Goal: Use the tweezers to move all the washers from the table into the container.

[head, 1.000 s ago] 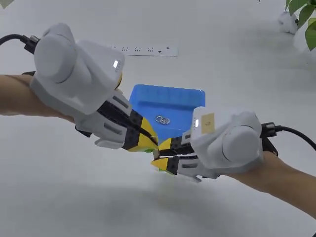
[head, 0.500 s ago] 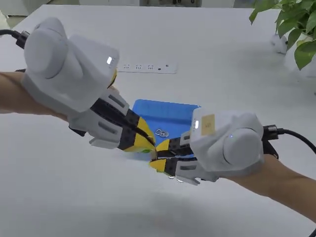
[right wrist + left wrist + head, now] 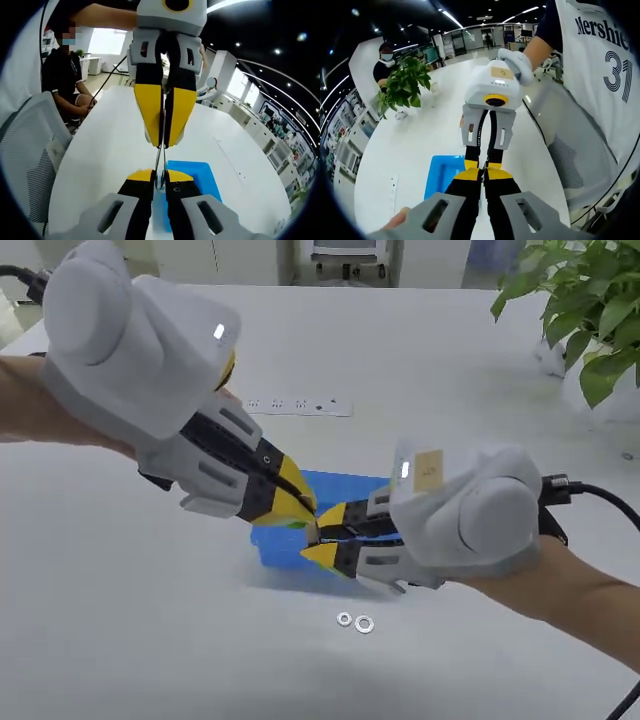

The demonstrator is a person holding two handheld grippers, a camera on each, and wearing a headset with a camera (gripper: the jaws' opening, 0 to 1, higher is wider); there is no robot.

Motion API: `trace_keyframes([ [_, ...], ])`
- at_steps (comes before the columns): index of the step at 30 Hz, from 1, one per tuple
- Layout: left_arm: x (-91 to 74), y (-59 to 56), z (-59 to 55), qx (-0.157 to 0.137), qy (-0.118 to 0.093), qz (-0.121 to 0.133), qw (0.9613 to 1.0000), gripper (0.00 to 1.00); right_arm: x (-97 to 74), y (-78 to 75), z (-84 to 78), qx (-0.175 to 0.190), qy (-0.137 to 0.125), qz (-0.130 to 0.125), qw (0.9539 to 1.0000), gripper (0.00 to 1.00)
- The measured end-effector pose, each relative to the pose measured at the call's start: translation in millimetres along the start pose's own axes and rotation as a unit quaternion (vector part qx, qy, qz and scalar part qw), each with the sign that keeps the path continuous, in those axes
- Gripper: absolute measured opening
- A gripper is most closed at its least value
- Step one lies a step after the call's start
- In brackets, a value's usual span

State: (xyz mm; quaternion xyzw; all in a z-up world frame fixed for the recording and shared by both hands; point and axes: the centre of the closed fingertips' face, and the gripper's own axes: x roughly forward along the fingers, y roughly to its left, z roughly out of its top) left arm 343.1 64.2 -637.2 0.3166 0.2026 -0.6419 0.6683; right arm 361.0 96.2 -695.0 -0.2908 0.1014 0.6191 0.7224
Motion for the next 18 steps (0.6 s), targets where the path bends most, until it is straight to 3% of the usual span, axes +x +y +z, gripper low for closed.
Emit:
trace_keyframes([
  [12, 6.2, 38.0, -0.1, 0.007, -0.009, 0.008, 0.9999, 0.06, 2.8, -40.1, -8.3, 0.004, 0.003, -0.023, 0.9997, 0.10],
  [18, 15.1, 53.2, -4.9, 0.002, -0.013, 0.005, 0.9999, 0.06, 5.9, -52.2, -19.0, 0.014, 0.006, -0.031, 0.9994, 0.10],
])
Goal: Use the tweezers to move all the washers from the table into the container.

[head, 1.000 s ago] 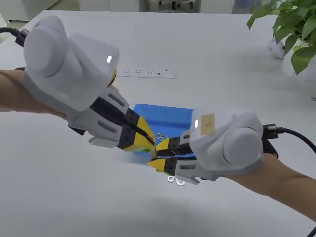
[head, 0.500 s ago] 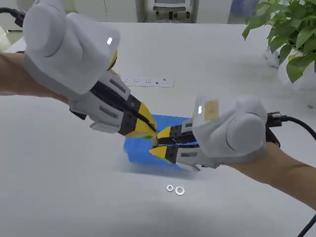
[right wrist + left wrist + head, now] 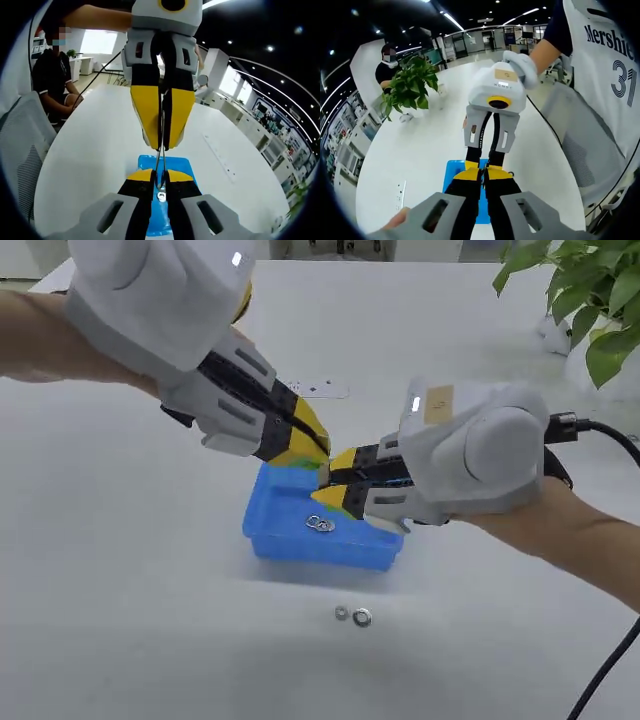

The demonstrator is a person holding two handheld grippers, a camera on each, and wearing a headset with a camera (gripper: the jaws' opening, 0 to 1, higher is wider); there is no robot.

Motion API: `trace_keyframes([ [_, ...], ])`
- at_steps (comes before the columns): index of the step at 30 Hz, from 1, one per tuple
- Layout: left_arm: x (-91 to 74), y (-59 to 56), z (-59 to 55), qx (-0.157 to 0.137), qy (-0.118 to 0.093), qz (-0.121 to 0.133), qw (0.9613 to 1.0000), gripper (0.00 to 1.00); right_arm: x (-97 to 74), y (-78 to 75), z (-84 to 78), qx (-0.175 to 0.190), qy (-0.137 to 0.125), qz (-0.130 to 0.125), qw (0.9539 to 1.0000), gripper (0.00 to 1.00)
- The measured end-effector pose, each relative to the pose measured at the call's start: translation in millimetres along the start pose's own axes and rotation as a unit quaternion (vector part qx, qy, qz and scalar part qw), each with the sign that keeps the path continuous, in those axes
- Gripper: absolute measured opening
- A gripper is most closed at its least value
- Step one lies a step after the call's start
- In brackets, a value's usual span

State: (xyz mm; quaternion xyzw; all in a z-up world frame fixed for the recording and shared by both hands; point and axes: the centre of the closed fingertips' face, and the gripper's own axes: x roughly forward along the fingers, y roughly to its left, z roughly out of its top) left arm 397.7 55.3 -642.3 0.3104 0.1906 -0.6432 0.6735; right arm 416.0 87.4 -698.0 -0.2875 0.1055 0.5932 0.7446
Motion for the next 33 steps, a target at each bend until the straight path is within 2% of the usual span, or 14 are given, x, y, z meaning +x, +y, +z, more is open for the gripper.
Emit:
trace_keyframes([
  [8, 20.2, 11.3, -14.9, -0.011, 0.000, -0.013, 0.9999, 0.06, 9.0, -6.6, -23.7, 0.012, 0.016, 0.003, 0.9998, 0.10],
  [22, 41.7, 25.5, -34.0, -0.025, 0.002, -0.026, 0.9993, 0.06, 21.7, -13.0, -50.4, 0.033, 0.031, 0.009, 0.9989, 0.10],
  [24, 44.0, 22.3, -33.8, -0.026, 0.002, -0.027, 0.9993, 0.06, 23.5, -13.4, -54.0, 0.038, 0.033, 0.010, 0.9987, 0.10],
  [29, 53.1, 23.0, -44.3, -0.027, 0.003, -0.030, 0.9992, 0.06, 27.7, -11.9, -62.5, 0.042, 0.040, 0.015, 0.9982, 0.10],
  [30, 53.3, 22.8, -41.6, -0.030, 0.005, -0.033, 0.9990, 0.06, 28.3, -11.7, -63.9, 0.044, 0.041, 0.016, 0.9981, 0.10],
  [33, 57.0, 21.0, -44.2, -0.039, 0.007, -0.040, 0.9984, 0.06, 30.7, -8.0, -69.0, 0.045, 0.046, 0.021, 0.9977, 0.10],
])
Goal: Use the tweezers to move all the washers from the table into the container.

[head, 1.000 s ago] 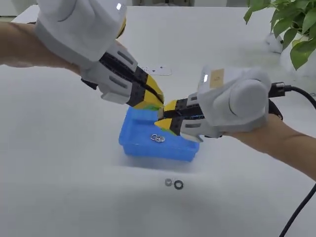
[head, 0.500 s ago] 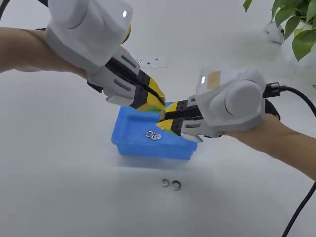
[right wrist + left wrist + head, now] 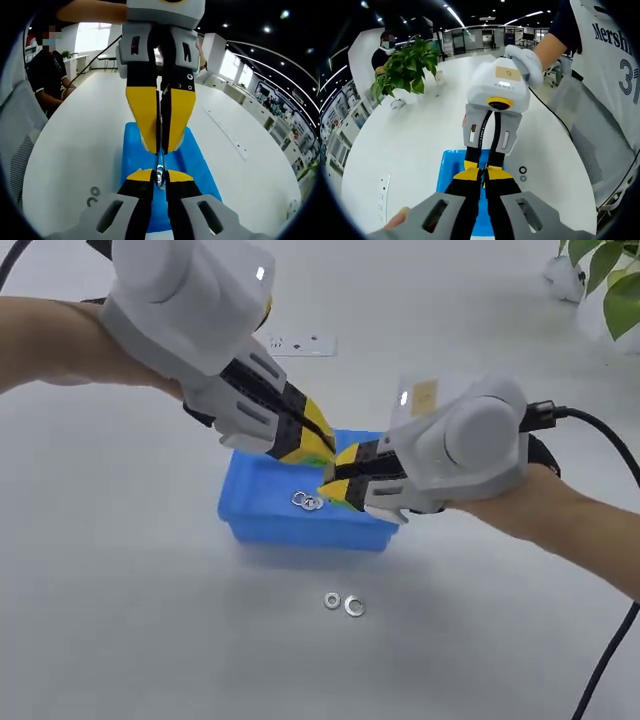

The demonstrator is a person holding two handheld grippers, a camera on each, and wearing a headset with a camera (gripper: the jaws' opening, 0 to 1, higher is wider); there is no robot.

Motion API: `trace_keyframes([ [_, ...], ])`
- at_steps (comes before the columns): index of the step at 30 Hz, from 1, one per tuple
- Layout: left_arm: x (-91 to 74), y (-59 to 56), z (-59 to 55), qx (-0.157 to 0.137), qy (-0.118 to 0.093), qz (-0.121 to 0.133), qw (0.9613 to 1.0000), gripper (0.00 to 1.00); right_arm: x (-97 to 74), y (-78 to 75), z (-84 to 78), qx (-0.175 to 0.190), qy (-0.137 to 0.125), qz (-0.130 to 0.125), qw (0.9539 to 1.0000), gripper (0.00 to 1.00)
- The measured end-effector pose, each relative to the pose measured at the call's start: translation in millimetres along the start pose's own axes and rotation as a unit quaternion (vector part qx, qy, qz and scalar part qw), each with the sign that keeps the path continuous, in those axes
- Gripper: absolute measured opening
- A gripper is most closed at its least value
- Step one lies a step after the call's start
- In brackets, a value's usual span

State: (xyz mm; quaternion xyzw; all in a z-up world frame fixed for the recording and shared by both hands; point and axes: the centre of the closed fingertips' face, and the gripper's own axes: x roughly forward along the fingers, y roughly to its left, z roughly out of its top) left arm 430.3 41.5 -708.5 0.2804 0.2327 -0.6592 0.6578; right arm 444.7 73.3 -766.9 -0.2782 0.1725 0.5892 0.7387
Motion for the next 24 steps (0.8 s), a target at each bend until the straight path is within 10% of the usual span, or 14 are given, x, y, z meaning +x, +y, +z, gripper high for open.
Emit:
trace_keyframes([
  [24, -7.6, -8.0, 13.5, 0.029, -0.001, 0.009, 0.9995, 0.06, -12.6, 0.5, 9.0, -0.006, -0.012, -0.026, 0.9996, 0.12],
])
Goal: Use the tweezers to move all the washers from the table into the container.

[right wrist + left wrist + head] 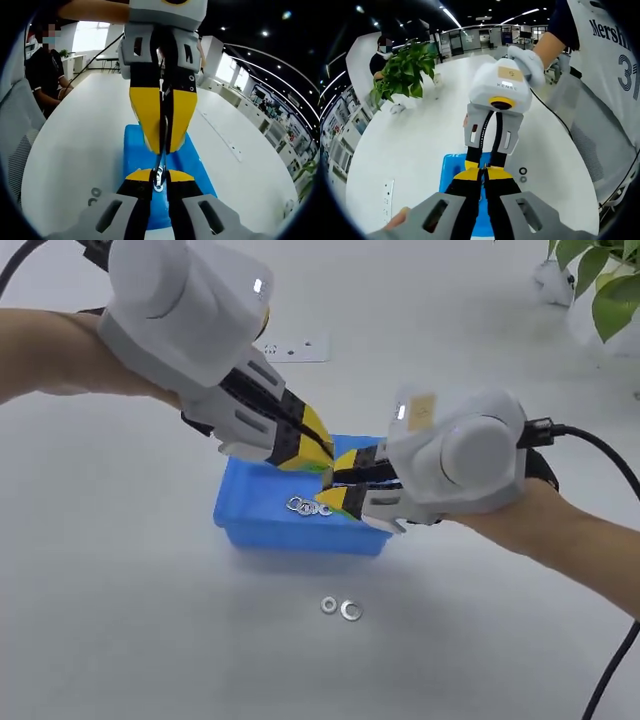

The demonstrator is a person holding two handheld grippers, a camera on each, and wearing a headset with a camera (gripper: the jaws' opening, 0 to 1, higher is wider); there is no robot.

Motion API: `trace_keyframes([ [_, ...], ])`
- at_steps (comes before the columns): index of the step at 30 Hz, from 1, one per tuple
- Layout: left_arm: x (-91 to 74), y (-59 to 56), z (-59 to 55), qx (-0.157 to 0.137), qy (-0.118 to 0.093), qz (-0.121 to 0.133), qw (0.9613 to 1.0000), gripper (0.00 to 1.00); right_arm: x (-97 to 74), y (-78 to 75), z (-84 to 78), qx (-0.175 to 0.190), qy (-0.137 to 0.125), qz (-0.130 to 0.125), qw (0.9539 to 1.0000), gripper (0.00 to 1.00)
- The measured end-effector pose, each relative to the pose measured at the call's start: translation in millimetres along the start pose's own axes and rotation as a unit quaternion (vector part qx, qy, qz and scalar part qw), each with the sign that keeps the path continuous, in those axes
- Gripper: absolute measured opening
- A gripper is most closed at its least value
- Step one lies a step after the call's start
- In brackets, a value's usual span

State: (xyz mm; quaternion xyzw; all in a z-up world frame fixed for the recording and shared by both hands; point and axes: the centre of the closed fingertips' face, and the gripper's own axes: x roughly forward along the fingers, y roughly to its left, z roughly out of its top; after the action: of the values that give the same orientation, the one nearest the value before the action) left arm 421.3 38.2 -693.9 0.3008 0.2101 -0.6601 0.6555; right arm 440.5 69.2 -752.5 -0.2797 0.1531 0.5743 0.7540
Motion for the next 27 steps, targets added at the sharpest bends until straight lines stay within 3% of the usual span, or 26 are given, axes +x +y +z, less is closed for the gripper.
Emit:
trace_keyframes([
  [11, -14.1, -12.0, 19.2, 0.024, 0.001, 0.008, 0.9997, 0.06, -18.2, 7.9, 21.3, -0.018, -0.016, -0.005, 0.9997, 0.11],
  [27, -22.1, -32.3, 40.7, 0.033, -0.005, 0.020, 0.9992, 0.06, -43.0, 25.1, 34.9, -0.040, -0.017, -0.011, 0.9990, 0.11],
])
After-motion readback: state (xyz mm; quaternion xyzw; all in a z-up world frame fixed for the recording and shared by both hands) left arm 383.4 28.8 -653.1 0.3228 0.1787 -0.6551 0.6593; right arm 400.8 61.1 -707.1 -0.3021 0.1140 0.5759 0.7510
